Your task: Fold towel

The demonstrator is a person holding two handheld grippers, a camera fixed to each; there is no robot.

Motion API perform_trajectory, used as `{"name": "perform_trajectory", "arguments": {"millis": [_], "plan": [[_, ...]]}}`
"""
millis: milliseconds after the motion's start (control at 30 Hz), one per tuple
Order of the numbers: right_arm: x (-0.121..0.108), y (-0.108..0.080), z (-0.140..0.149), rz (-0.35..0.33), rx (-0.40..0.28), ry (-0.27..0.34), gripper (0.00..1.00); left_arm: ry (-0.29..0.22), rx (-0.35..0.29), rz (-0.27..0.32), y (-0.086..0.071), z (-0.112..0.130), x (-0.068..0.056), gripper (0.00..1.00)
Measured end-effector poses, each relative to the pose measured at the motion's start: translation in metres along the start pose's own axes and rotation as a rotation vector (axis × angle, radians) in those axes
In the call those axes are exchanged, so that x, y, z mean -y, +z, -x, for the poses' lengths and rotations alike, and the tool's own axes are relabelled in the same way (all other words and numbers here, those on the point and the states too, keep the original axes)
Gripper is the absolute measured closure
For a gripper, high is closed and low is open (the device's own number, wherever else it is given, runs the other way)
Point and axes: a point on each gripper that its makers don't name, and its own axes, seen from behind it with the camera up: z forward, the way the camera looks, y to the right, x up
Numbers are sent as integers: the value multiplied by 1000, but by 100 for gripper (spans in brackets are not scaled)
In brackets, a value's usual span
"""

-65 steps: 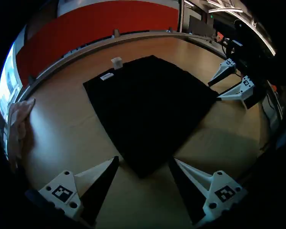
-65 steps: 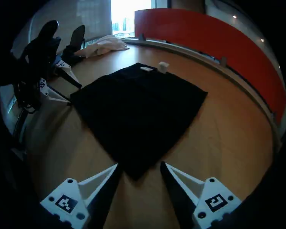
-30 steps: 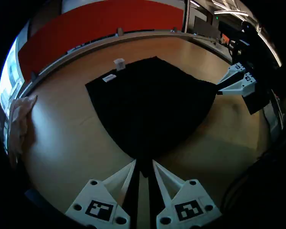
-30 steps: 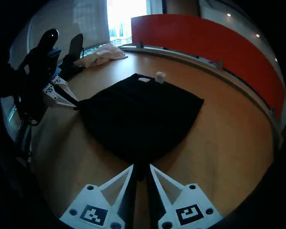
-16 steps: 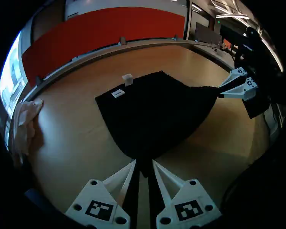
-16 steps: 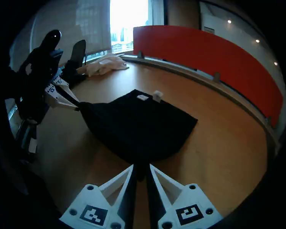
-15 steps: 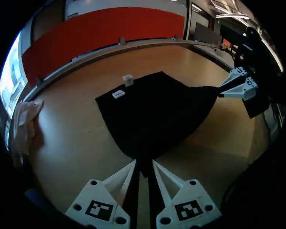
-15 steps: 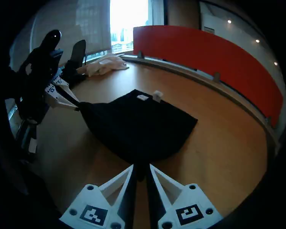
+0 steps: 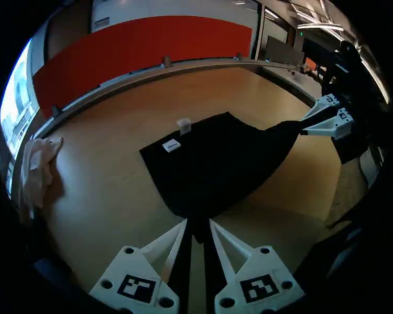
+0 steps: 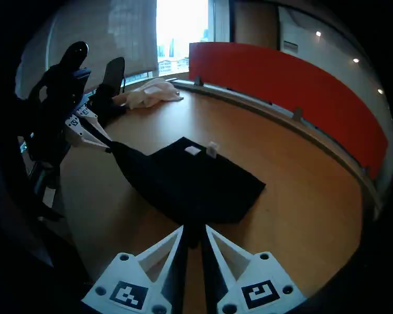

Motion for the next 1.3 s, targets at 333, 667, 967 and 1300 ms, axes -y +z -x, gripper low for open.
{"name": "perform_trajectory", "arguments": {"millis": [333, 667, 967, 1300], "plan": [[13, -21, -8, -8, -4, -2, 85, -15, -7, 3, -19, -7, -4, 87], [22, -33, -9, -22, -1, 9, 85, -14, 11, 19, -33, 0, -12, 87], [22, -31, -11, -21, 2, 5, 85, -27, 9, 17, -32, -2, -13, 87], [6, -20, -20, -11, 3, -10, 85, -38, 10, -1, -22, -15, -2, 87]]}}
